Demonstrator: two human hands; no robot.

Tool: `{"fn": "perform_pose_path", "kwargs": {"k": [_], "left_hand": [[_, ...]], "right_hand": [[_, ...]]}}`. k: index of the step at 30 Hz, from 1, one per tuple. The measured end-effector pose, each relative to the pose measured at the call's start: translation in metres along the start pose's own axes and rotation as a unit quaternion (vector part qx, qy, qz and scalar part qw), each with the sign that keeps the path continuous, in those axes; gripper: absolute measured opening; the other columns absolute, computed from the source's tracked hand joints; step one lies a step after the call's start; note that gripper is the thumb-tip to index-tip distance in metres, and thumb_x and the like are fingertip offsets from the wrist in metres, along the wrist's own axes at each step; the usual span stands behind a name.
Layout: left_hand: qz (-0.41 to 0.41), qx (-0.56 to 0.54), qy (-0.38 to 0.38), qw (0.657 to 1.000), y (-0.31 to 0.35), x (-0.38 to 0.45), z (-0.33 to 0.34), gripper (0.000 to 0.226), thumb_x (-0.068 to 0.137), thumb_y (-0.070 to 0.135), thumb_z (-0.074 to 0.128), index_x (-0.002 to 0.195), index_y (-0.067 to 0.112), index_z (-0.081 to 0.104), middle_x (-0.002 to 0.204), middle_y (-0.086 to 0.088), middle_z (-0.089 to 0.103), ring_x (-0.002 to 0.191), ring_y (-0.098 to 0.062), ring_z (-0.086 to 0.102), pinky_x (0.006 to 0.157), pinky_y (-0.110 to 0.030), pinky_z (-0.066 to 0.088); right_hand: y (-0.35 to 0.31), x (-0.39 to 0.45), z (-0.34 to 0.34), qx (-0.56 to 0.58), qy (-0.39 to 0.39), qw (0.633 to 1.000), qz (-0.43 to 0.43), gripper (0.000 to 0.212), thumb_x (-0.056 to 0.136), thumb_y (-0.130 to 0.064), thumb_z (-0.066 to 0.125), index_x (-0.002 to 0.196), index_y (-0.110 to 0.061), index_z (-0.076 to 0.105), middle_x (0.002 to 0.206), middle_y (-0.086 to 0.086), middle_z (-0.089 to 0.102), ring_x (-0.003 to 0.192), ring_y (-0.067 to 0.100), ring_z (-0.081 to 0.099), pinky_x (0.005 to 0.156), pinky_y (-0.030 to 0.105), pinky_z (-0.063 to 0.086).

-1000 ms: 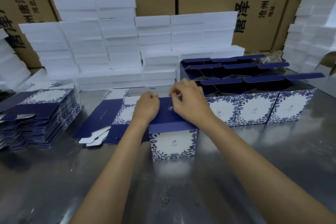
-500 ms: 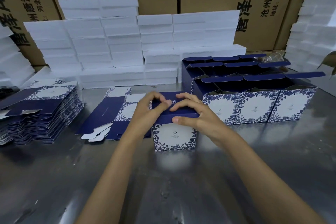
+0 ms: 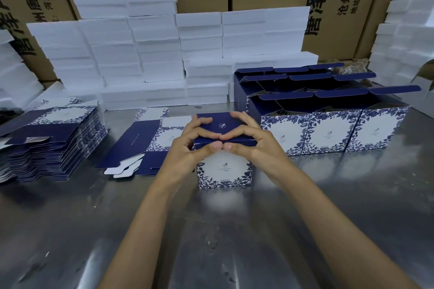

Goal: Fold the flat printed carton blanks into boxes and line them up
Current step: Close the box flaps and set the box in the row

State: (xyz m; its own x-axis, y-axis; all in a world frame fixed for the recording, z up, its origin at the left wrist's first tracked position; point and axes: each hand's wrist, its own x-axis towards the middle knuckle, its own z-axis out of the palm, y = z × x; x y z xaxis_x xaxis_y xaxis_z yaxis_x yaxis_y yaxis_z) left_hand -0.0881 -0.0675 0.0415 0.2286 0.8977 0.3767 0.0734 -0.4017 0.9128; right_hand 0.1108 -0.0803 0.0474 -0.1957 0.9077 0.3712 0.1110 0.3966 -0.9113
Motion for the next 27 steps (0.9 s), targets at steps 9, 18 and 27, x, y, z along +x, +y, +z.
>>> {"fn": "perform_pose_path", "kwargs": {"k": [9, 18, 27], "left_hand": [[0.024, -0.023, -0.022, 0.999, -0.011, 0.0, -0.009, 0.019, 0.078, 0.027, 0.077, 0.097, 0.03, 0.079, 0.145, 0.021, 0.052, 0.138, 0.011, 0.035, 0.102, -0.019, 0.044], [-0.015, -0.085, -0.024, 0.996, -0.01, -0.008, -0.005, 0.029, 0.076, 0.031, 0.081, 0.105, 0.028, 0.077, 0.161, 0.019, 0.025, 0.138, 0.016, 0.031, 0.107, -0.025, 0.042], [-0.094, -0.068, 0.043, 0.992, -0.029, -0.029, 0.012, 0.088, 0.081, 0.018, 0.081, 0.149, 0.049, 0.035, 0.154, 0.015, 0.042, 0.144, -0.007, 0.038, 0.118, -0.036, 0.034]], "right_hand": [[0.01, -0.008, -0.003, 0.075, 0.028, 0.997, 0.017, 0.023, 0.085, -0.01, 0.078, 0.092, -0.032, 0.082, 0.151, -0.019, 0.046, 0.144, 0.002, 0.039, 0.118, 0.043, 0.037], [0.006, -0.016, -0.008, 0.16, 0.028, 0.985, 0.062, 0.023, 0.085, -0.006, 0.074, 0.098, -0.025, 0.08, 0.149, -0.012, 0.047, 0.133, -0.006, 0.049, 0.109, 0.024, 0.045], [0.012, -0.033, 0.0, 0.072, 0.036, 0.988, 0.135, 0.041, 0.101, -0.037, 0.057, 0.139, -0.05, 0.049, 0.137, -0.024, 0.058, 0.122, -0.013, 0.054, 0.102, 0.012, 0.046]]}}
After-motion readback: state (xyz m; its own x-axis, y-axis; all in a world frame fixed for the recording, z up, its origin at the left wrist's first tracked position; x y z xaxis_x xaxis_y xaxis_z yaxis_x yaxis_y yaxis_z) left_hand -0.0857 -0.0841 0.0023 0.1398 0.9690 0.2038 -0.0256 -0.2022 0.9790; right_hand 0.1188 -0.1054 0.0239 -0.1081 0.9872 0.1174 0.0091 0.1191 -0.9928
